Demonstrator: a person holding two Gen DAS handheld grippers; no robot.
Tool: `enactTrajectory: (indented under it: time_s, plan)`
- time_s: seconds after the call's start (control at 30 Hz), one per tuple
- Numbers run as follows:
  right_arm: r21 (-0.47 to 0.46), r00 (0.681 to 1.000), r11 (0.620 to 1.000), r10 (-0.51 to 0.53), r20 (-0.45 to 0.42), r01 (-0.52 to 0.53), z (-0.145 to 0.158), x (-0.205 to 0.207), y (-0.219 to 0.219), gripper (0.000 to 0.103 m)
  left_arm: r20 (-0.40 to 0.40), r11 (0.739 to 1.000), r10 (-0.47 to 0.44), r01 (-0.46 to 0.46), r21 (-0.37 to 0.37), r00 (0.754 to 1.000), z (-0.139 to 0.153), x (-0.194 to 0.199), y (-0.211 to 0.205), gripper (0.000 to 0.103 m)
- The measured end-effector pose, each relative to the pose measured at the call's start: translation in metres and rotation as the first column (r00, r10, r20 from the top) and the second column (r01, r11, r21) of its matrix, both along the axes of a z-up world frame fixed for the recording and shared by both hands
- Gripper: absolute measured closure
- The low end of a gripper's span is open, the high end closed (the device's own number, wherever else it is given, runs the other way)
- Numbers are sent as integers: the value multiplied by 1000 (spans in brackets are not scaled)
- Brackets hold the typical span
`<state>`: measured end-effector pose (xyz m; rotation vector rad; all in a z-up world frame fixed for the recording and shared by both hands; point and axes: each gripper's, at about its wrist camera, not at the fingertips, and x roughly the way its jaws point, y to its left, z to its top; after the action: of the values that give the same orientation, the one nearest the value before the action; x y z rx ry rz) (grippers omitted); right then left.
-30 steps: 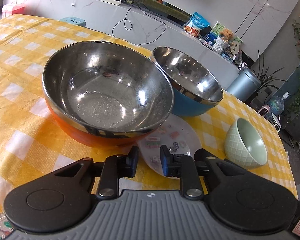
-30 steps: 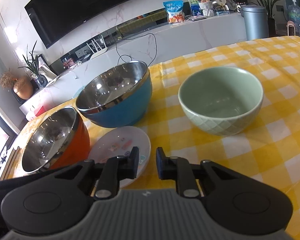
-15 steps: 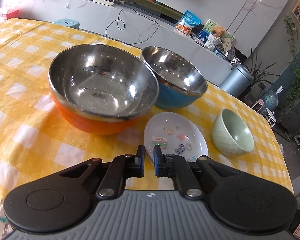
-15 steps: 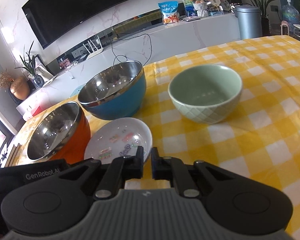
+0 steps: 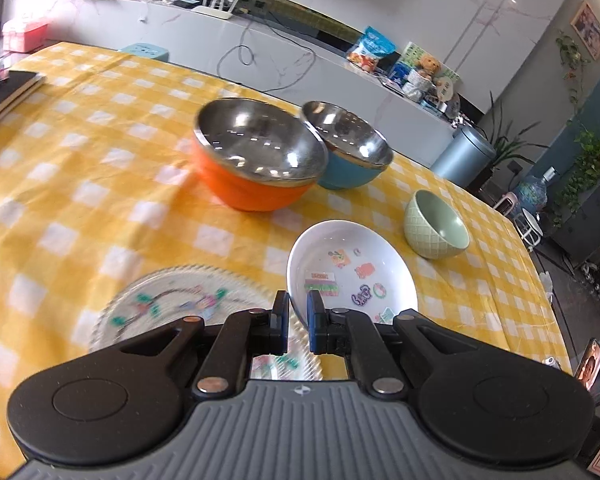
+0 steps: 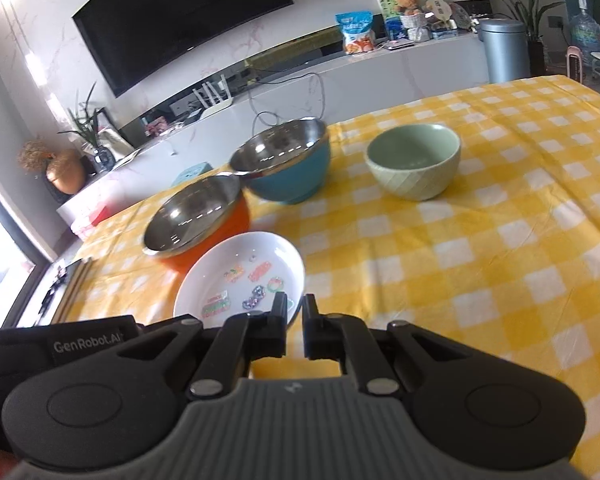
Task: Organize plates and bowls
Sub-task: 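Grasp the small white sticker plate rim with both grippers and lift, then lower the sticker plate onto the glass plate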
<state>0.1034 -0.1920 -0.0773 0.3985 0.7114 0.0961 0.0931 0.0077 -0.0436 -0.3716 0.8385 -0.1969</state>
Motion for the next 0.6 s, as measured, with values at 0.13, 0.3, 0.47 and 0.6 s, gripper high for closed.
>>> enactTrajectory:
  time_s: [0.13, 0.3, 0.47, 0.6]
  plan:
    - [-3, 998, 998, 60, -5, -60, 2, -19, 23, 98, -2, 999, 44, -44, 9, 999, 4, -19, 21, 94]
    - [12, 992, 992, 125, -28, -124, -3, -32, 49, 98, -22, 995, 103, -103, 7, 994, -2, -35, 46, 94]
    - [1, 985, 986, 165, -50, -165, -9, -35, 71, 98, -52, 989, 147, -147, -2, 988, -12, -41, 63, 94]
    - [-9, 983, 986, 165, -75, -166, -12, -34, 72, 98, -68, 989, 145, -147, -23, 987, -19, -40, 67, 94]
